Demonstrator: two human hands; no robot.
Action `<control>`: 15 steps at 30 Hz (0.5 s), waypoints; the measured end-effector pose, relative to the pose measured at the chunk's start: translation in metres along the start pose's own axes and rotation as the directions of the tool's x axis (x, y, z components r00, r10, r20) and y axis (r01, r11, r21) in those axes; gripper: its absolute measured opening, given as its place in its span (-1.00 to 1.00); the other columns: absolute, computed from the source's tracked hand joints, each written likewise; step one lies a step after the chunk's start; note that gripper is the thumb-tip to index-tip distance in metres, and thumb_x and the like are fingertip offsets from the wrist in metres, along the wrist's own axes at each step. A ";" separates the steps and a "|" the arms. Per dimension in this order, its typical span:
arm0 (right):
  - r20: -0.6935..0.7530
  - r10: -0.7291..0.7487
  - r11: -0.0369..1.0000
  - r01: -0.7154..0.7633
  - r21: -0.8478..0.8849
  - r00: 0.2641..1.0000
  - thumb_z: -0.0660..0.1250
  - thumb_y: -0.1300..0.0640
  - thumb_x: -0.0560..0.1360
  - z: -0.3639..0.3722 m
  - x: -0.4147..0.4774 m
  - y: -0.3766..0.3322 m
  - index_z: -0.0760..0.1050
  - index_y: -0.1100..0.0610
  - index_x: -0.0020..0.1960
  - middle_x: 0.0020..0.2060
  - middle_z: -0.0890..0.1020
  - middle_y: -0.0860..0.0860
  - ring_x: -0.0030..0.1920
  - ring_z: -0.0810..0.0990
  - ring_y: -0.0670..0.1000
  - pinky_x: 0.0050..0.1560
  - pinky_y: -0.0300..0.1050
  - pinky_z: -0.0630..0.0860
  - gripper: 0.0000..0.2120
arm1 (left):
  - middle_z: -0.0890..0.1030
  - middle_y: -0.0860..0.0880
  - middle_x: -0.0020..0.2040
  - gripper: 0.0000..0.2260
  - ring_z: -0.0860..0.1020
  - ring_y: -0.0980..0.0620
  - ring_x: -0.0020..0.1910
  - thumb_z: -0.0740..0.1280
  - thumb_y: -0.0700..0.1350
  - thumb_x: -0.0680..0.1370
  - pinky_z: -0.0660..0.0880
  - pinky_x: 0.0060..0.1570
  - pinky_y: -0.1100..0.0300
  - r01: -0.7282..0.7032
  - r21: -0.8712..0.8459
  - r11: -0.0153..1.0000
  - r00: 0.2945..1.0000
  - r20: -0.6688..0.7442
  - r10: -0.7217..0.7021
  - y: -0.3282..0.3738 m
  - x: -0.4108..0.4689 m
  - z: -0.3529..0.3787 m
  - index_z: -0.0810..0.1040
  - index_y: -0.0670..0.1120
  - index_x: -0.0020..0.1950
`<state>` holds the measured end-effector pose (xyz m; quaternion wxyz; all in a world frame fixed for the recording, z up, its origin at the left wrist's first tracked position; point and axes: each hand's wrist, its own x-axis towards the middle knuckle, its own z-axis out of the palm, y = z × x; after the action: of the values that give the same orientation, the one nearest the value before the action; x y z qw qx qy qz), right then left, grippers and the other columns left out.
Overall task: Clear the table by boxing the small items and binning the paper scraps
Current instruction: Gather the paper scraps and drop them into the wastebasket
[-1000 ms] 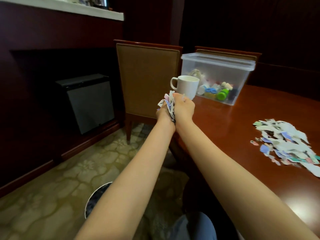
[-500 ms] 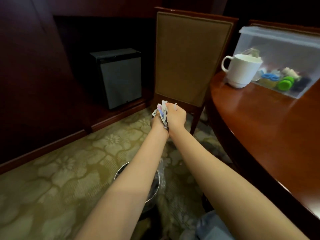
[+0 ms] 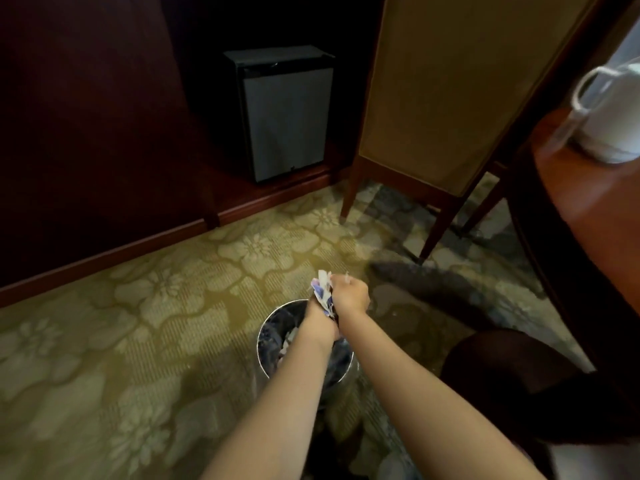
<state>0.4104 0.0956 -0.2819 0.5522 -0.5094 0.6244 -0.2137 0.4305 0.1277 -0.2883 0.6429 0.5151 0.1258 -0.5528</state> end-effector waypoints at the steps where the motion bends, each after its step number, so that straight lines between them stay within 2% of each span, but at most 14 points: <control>1: -0.008 0.018 1.000 -0.018 -0.018 1.000 0.22 0.16 0.56 0.004 0.002 0.006 0.56 0.37 0.06 0.04 0.62 0.25 -0.09 0.51 0.10 -0.14 -0.14 0.36 -0.72 | 0.62 -0.01 -0.41 -0.71 0.43 0.06 -0.31 -0.02 -0.04 0.68 0.44 -0.39 0.31 0.037 -0.113 0.993 0.999 0.017 -0.035 -0.003 0.008 -0.002 0.42 -0.03 -0.12; 2: -0.012 0.040 0.998 -0.041 -0.038 0.999 0.21 0.16 0.56 0.008 0.005 0.013 0.55 0.37 0.06 0.04 0.61 0.26 -0.07 0.53 0.14 -0.12 -0.11 0.37 -0.71 | 0.65 0.02 -0.37 -0.69 0.50 0.01 -0.21 -0.02 -0.01 0.67 0.46 -0.24 0.27 0.057 -0.180 0.982 0.998 0.030 -0.053 -0.008 0.012 -0.008 0.47 -0.05 -0.05; 3: -0.010 0.065 0.996 -0.065 -0.063 0.998 0.21 0.16 0.56 0.011 0.007 0.019 0.55 0.37 0.05 0.03 0.61 0.27 -0.06 0.54 0.16 -0.12 -0.11 0.37 -0.71 | 0.68 0.06 -0.13 -0.69 0.53 -0.04 0.01 -0.03 -0.03 0.67 0.45 -0.02 0.26 0.102 -0.286 0.953 0.995 0.017 -0.102 -0.010 0.019 -0.011 0.48 -0.06 0.14; 4: 0.000 0.091 0.993 -0.091 -0.076 0.996 0.20 0.16 0.55 0.015 0.011 0.027 0.56 0.36 0.04 0.01 0.61 0.27 -0.06 0.54 0.16 -0.13 -0.12 0.36 -0.72 | 0.61 0.07 0.12 -0.67 0.46 -0.06 0.22 -0.04 -0.08 0.68 0.36 0.18 0.27 0.104 -0.291 0.951 0.992 -0.032 -0.118 -0.012 0.022 -0.016 0.38 -0.11 0.34; 5: 0.011 0.119 0.989 -0.117 -0.086 0.993 0.20 0.15 0.55 0.019 0.014 0.034 0.56 0.34 0.02 -0.01 0.60 0.27 -0.06 0.54 0.15 -0.12 -0.12 0.37 -0.73 | 0.51 0.08 0.20 -0.64 0.43 -0.05 0.26 -0.04 -0.14 0.68 0.29 0.26 0.28 0.098 -0.247 0.964 0.989 -0.087 -0.123 -0.015 0.028 -0.023 0.26 -0.19 0.45; 7: 0.013 0.181 0.979 -0.179 -0.096 0.983 0.20 0.14 0.54 0.023 0.019 0.046 0.55 0.32 0.05 0.02 0.60 0.26 0.03 0.56 0.19 0.00 -0.04 0.45 -0.73 | 0.51 0.00 0.03 -0.63 0.48 0.02 -0.09 -0.01 -0.16 0.68 0.37 0.20 0.15 0.070 -0.100 0.993 0.980 -0.179 -0.088 -0.025 0.042 -0.034 0.24 -0.25 0.46; 8: 0.005 0.209 0.974 -0.208 -0.093 0.978 0.20 0.14 0.54 0.025 0.022 0.052 0.55 0.32 0.10 0.06 0.60 0.26 0.09 0.56 0.21 0.07 -0.02 0.46 -0.71 | 0.51 -0.09 -0.01 -0.65 0.44 0.05 -0.20 0.00 -0.15 0.67 0.42 0.14 0.13 0.075 -0.112 0.991 0.973 -0.209 -0.097 -0.029 0.048 -0.038 0.30 -0.22 0.42; 9: -0.003 0.234 0.968 -0.233 -0.089 0.972 0.20 0.15 0.54 0.025 0.025 0.057 0.54 0.33 0.13 0.09 0.60 0.25 0.12 0.55 0.22 0.11 -0.01 0.46 -0.70 | 0.51 -0.12 -0.03 -0.67 0.46 0.02 -0.18 0.00 -0.11 0.67 0.41 0.18 0.14 0.094 -0.154 0.984 0.967 -0.221 -0.127 -0.033 0.052 -0.043 0.38 -0.18 0.36; 10: -0.013 0.257 0.963 -0.257 -0.080 0.966 0.20 0.15 0.54 0.026 0.027 0.062 0.54 0.33 0.14 0.10 0.60 0.25 0.14 0.55 0.22 0.12 -0.02 0.46 -0.69 | 0.52 -0.15 0.03 -0.68 0.50 -0.07 -0.02 0.00 -0.06 0.67 0.34 0.28 0.16 0.129 -0.177 0.976 0.962 -0.214 -0.166 -0.032 0.052 -0.044 0.42 -0.11 0.32; 11: -0.025 0.279 0.957 -0.280 -0.074 0.960 0.20 0.15 0.54 0.027 0.029 0.065 0.54 0.34 0.15 0.11 0.59 0.25 0.14 0.55 0.22 0.12 -0.02 0.46 -0.68 | 0.48 -0.15 0.22 -0.66 0.45 -0.12 0.22 0.00 -0.02 0.67 0.23 0.35 0.17 0.172 -0.259 0.950 0.961 -0.170 -0.220 -0.031 0.052 -0.043 0.39 -0.07 0.36; 12: -0.031 0.307 0.949 -0.308 -0.060 0.951 0.20 0.15 0.54 0.029 0.032 0.069 0.53 0.34 0.16 0.12 0.59 0.25 0.14 0.55 0.22 0.12 -0.02 0.48 -0.68 | 0.39 -0.17 0.38 -0.62 0.33 -0.10 0.39 0.00 0.01 0.66 0.19 0.37 0.18 0.192 -0.330 0.924 0.962 -0.122 -0.243 -0.031 0.053 -0.044 0.35 -0.09 0.41; 13: -0.024 0.329 0.943 -0.330 -0.052 0.944 0.20 0.14 0.54 0.031 0.034 0.072 0.52 0.34 0.17 0.13 0.59 0.25 0.13 0.55 0.22 0.12 -0.01 0.50 -0.67 | 0.32 -0.13 0.45 -0.59 0.27 -0.07 0.44 0.00 0.01 0.66 0.19 0.37 0.17 0.201 -0.380 0.903 0.958 -0.118 -0.263 -0.032 0.056 -0.042 0.31 -0.13 0.44; 15: 0.009 0.365 0.931 -0.365 -0.012 0.931 0.18 0.14 0.55 0.035 0.039 0.077 0.49 0.34 0.21 0.15 0.57 0.24 0.09 0.57 0.18 0.08 -0.03 0.53 -0.65 | 0.31 -0.14 0.46 -0.58 0.26 -0.08 0.45 -0.01 -0.02 0.67 0.20 0.37 0.15 0.224 -0.374 0.900 0.949 -0.129 -0.289 -0.032 0.060 -0.043 0.29 -0.20 0.45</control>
<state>0.4161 0.1017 -0.3746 0.5831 -0.3885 0.7062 -0.1013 0.4429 0.1321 -0.3676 0.6323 0.4176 0.3481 -0.5519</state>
